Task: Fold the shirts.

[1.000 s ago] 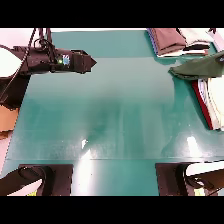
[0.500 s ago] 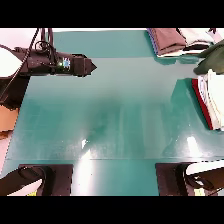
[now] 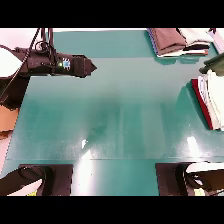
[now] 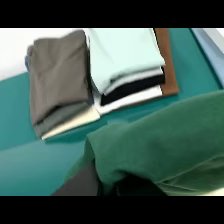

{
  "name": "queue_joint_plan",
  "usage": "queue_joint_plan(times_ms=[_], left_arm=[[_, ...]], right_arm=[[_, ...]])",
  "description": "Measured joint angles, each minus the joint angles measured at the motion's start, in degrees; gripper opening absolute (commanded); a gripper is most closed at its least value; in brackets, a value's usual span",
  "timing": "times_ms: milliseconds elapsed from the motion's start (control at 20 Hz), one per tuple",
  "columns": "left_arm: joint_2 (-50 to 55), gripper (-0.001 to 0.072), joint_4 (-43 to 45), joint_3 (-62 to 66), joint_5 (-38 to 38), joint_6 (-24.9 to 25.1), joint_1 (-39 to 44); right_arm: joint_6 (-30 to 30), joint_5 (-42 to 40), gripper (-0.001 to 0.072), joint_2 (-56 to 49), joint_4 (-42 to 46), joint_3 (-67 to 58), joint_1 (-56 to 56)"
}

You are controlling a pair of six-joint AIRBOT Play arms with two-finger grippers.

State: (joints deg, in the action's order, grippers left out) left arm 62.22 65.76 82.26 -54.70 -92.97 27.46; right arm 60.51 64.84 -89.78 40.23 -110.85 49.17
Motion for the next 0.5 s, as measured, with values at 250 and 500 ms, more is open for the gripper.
queue_joint_plan(times_ms=[250, 500], left_arm=[[0.00, 0.0028, 0.02, 0.00, -0.02, 0.26, 0.00], [0.02, 0.0028, 0.15, 0.00, -0.04, 0.44, 0.02]], right_arm=[[0.07, 3.85, 0.0015, 9.11, 12.61, 11.87, 5.01], [0.87, 6.21, 0.0302, 17.16, 23.63, 25.46, 10.99]])
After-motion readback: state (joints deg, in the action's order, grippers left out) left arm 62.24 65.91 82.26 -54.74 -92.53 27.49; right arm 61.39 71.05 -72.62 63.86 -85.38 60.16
